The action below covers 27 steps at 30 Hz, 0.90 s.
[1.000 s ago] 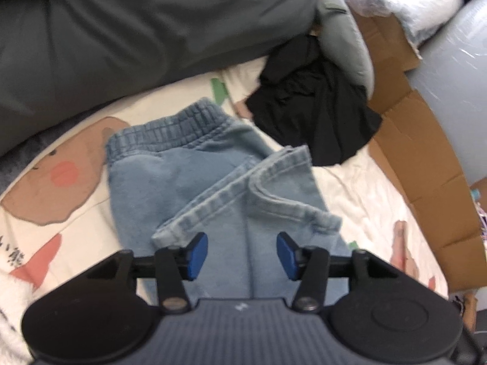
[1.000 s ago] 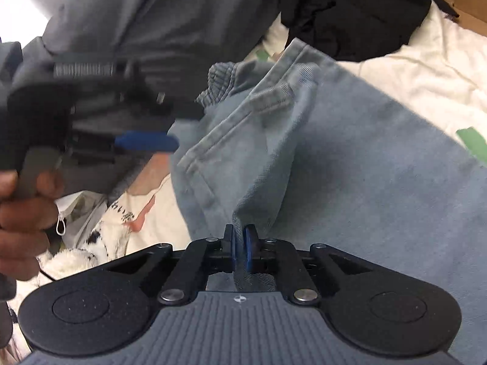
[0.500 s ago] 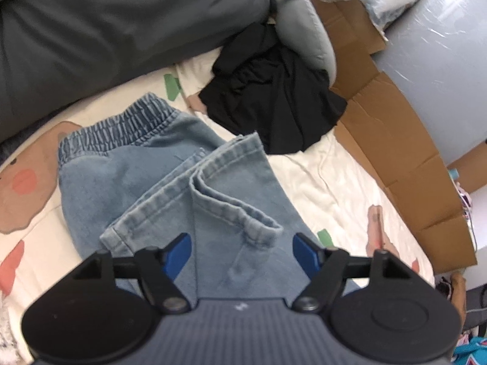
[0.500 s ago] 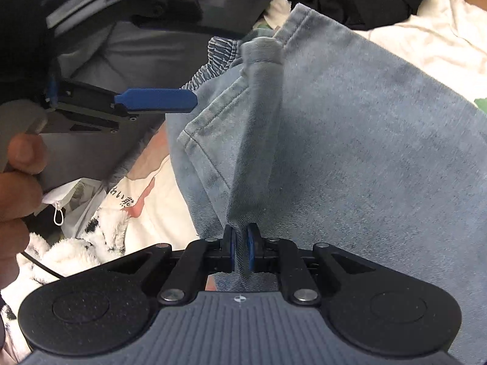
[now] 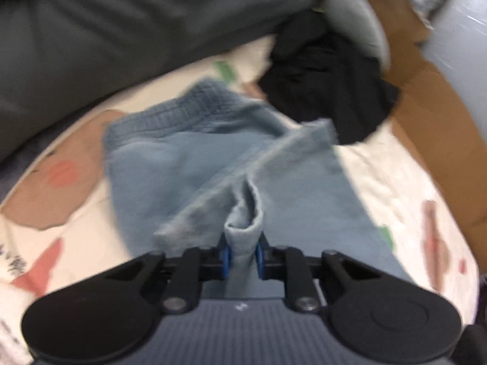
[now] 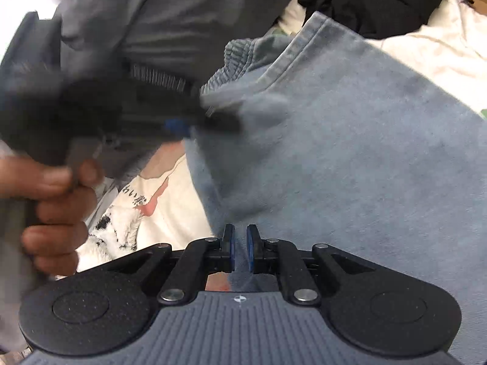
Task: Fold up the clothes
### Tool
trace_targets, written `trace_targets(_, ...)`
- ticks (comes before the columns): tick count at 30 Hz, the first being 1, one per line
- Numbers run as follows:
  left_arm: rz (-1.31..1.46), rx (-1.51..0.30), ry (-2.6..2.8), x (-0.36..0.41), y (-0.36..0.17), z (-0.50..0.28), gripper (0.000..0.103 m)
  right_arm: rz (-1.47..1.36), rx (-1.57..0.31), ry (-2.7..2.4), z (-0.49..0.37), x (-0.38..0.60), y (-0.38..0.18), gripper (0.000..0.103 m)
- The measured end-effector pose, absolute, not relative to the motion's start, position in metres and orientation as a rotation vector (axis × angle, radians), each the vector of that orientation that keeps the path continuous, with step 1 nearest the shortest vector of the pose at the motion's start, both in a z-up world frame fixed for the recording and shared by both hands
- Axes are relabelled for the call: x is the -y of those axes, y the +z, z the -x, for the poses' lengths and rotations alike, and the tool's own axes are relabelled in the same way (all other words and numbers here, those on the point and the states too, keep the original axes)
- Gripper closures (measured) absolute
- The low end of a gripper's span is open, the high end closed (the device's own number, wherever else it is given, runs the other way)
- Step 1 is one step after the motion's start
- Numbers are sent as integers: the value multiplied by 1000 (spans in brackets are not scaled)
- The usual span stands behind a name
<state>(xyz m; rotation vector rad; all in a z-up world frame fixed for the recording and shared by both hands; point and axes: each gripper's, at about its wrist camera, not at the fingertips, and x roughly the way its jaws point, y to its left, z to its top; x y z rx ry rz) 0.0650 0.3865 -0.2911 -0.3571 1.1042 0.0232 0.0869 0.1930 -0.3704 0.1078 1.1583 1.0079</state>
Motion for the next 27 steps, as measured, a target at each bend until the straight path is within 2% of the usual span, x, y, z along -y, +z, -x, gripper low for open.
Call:
trace_targets(2,349,-1109,49,-396,-296,-64,86,-110,-1151,998,-90,-189,-368,94)
trace_targets(4,332,-1110,55,-398,-294,-62,81,-107,-1142,987,-96,-185,-365,95)
trace_targets(5,317,-1107,60,-397,-293,-61,74,-102,-1134,982,-99,-182,-364,95)
trace_targets(6,297,-1099,69,-395,-290,-59,59,-94,-1128,977,-104,-180,-362,94)
trace_targets(8,273,-1085,89,-394,-288,-56,40,-78,-1115,967,-113,-176,-359,94)
trace_targets(14,359,-1097,110,-405,-301,-54,42,23,-1075,940,-145,-175,-353,90)
trace_targets(15,374,-1091,107,-406,-302,-54,42,42,-1065,940,-151,-176,-351,86)
trace_targets(18,405,-1090,108,-410,-309,-56,42,93,-1029,929,-167,-178,-346,62)
trace_targets(20,440,-1101,116,-414,-316,-58,43,118,-1006,927,-179,-181,-343,60)
trace_targets(25,485,-1099,131,-419,-320,-56,55,201,-937,924,-211,-200,-335,60)
trace_targets(27,493,-1091,131,-420,-317,-54,63,237,-913,924,-224,-210,-332,60)
